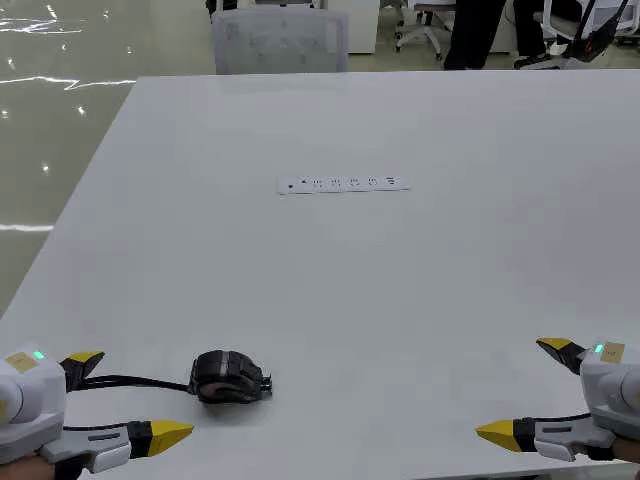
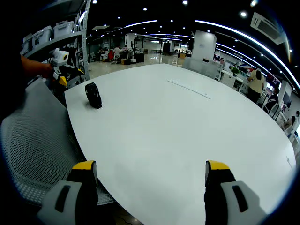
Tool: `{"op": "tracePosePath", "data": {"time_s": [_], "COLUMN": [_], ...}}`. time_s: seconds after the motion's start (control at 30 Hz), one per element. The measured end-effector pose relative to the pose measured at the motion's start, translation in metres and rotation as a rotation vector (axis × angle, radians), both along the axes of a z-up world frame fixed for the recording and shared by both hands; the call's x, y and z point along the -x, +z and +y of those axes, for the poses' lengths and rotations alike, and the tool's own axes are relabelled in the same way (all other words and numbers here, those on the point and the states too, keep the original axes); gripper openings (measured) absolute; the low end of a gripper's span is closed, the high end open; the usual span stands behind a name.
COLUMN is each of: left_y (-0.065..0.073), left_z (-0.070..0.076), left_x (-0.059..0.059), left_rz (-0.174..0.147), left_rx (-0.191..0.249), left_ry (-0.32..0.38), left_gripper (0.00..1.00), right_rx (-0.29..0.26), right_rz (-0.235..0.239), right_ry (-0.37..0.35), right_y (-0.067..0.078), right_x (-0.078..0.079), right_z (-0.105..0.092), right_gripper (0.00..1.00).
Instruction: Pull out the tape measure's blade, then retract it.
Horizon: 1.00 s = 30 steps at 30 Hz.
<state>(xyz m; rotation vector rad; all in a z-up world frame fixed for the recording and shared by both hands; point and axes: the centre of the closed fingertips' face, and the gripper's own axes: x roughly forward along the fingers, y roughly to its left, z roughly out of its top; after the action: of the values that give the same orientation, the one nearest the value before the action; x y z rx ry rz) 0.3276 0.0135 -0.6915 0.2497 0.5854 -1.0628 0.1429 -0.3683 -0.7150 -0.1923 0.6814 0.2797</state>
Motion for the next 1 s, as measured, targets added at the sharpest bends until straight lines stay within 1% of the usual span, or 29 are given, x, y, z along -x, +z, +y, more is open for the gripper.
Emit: {"op": "tracePosePath", "data": {"time_s": [0.03, 0.17, 0.4, 0.47, 0.53, 0.6, 0.87, 0.9, 0.93, 1.0], "left_y": [0.0008, 0.0010, 0.0024, 0.0025, 0.0028, 0.0029, 0.0008, 0.0011, 0.0042, 0.0078], "left_z": [-0.0002, 0.0005, 0.0011, 0.0011, 0.0013, 0.0014, 0.0005, -0.0003, -0.0038, -0.0062], "left_x": [-0.0007, -0.0012, -0.0014, -0.0014, -0.0025, -0.0029, -0.0017, -0.0011, 0.0010, 0.0014], "left_rz": [-0.004, -0.001, -0.002, 0.003, -0.001, 0.001, 0.007, 0.010, 0.014, -0.004], "left_rx": [0.002, 0.000, -0.003, -0.002, -0.002, 0.002, -0.003, 0.002, 0.025, 0.035], "left_ry": [0.001, 0.001, -0.004, -0.007, -0.008, -0.007, -0.020, -0.024, -0.037, -0.050], "left_gripper": [1.00, 1.00, 1.00, 1.00, 1.00, 1.00, 1.00, 1.00, 1.00, 1.00], "right_rx": [0.000, 0.000, 0.001, 0.008, 0.028, 0.021, 0.026, 0.034, 0.035, 0.032], "right_rz": [0.002, 0.006, -0.002, -0.001, 0.009, 0.010, 0.008, 0.012, 0.010, 0.009], "right_ry": [0.001, 0.005, 0.002, 0.005, 0.016, 0.013, 0.007, 0.018, 0.031, 0.037], "right_y": [-0.0005, -0.0024, 0.0007, 0.0014, -0.0008, 0.0003, 0.0025, 0.0020, 0.0023, 0.0023], "right_x": [0.0004, 0.0007, -0.0002, 0.0008, 0.0031, 0.0040, 0.0055, 0.0064, 0.0067, 0.0068], "right_z": [-0.0001, -0.0002, -0.0006, -0.0011, -0.0028, -0.0014, -0.0029, -0.0018, 0.0008, 0.0020], "right_gripper": [0.97, 0.97, 0.97, 0.97, 0.97, 0.97, 0.98, 0.98, 0.99, 0.99]}}
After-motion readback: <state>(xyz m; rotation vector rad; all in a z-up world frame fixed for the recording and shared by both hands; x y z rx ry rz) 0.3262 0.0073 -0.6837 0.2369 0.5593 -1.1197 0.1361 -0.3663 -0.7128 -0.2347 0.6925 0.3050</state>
